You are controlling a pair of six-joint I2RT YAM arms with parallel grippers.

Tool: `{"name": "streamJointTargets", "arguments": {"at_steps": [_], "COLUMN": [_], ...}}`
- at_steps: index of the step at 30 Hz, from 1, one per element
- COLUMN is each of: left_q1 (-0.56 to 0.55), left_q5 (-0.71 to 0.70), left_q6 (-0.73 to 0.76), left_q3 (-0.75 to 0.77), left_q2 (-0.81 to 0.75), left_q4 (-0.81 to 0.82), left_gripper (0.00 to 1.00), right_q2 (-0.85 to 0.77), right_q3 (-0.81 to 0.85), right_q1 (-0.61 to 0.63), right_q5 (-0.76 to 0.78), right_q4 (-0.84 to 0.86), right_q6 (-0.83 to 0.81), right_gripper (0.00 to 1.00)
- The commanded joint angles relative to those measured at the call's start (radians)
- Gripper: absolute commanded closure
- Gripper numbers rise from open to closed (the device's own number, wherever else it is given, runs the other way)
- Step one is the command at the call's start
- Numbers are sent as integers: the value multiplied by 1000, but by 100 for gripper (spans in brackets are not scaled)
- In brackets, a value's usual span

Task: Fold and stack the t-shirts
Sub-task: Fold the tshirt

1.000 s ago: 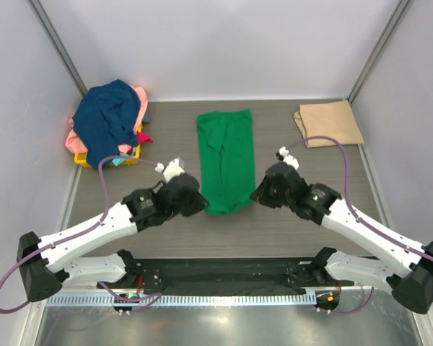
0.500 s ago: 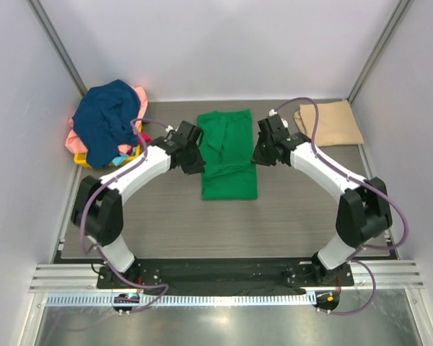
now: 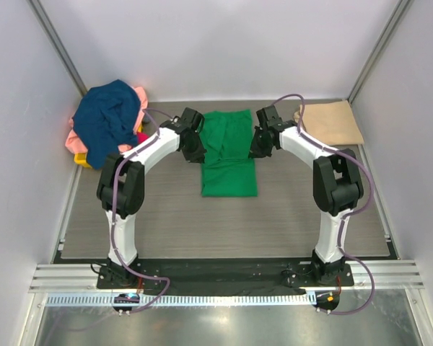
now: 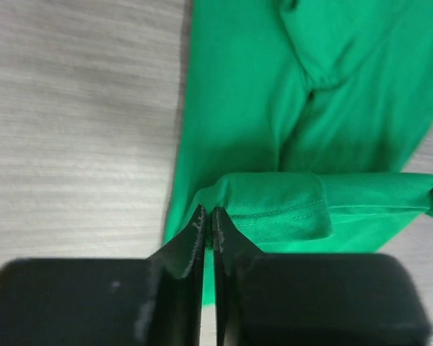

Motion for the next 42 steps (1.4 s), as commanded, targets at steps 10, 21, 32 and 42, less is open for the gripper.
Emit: {"name": "streamJointTargets", "arguments": {"at_steps": [10,21,32,42], "left_q1": [82,16,-28,-54], "left_q5": [48,123,174,174], "left_q6": [141,67,-36,-63], "left_q3": [430,-333,-607,-634], "left_q2": [107,-336,-344,-275], "left_q4": [-275,117,375,444], "left_gripper": [32,29,30,36], "right_q2": [117,-358,-323,-266], "right_q3": [407,-430,-598,-638], "right_q1": [-90,-52,-43,-43], "right_q5": [-17,-171,-247,-265], "right_q4": [-157,119,269,323], "right_q6": [-74,-8,-10,-8], "right_gripper": [18,18,33,62]}}
